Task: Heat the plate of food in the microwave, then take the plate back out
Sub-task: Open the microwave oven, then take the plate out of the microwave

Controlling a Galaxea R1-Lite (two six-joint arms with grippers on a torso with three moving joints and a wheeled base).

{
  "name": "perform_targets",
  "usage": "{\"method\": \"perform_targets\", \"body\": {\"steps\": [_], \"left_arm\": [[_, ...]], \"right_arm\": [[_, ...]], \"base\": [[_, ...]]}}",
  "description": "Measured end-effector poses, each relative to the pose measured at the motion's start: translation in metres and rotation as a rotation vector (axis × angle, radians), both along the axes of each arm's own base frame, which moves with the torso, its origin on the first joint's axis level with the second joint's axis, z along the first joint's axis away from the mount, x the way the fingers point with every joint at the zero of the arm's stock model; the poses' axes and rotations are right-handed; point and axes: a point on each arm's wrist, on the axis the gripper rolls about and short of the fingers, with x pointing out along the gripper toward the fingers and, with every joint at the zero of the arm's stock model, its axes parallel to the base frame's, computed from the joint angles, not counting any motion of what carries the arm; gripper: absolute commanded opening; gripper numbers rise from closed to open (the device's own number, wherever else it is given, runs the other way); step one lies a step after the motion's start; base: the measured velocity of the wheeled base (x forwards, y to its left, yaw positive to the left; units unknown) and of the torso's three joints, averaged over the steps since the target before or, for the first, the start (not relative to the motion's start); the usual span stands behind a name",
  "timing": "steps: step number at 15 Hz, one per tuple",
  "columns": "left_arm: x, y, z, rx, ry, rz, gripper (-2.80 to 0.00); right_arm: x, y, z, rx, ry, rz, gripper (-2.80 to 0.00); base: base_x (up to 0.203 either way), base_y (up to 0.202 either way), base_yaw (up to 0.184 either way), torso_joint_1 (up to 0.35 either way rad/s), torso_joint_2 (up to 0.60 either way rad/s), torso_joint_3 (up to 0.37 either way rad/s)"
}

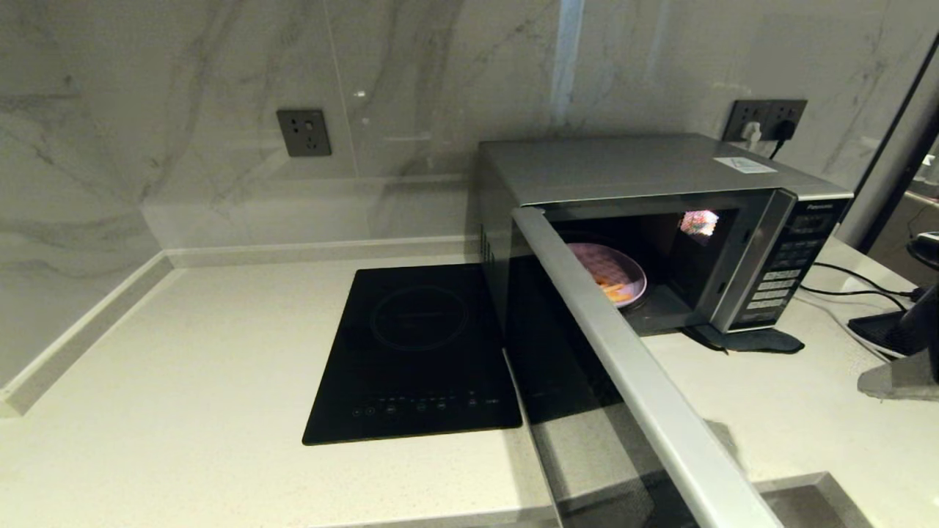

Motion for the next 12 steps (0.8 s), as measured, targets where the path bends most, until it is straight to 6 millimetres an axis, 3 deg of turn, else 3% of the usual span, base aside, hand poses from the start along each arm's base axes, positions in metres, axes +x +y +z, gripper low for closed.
{"method": "perform_targets", "body": {"steps": [7,11,12], "left_arm": [[0.0,0.0,0.0,0.0,0.0,0.0,-2.8],[0.0,0.0,0.0,0.0,0.0,0.0,-2.8],[0.0,0.0,0.0,0.0,0.0,0.0,-2.8]], "right_arm": [[-0.016,-0.003,-0.007,0.064,0.028,0.062,-2.8],[0.002,0.005,-0.007,0.076,0.003,0.063,-2.8],[0.01,0.008,-0.007,0.09,-0.013,0.052,0.0]], "base": [[0.0,0.0,0.0,0.0,0.0,0.0],[0.0,0.0,0.0,0.0,0.0,0.0],[0.0,0.0,0.0,0.0,0.0,0.0]]}}
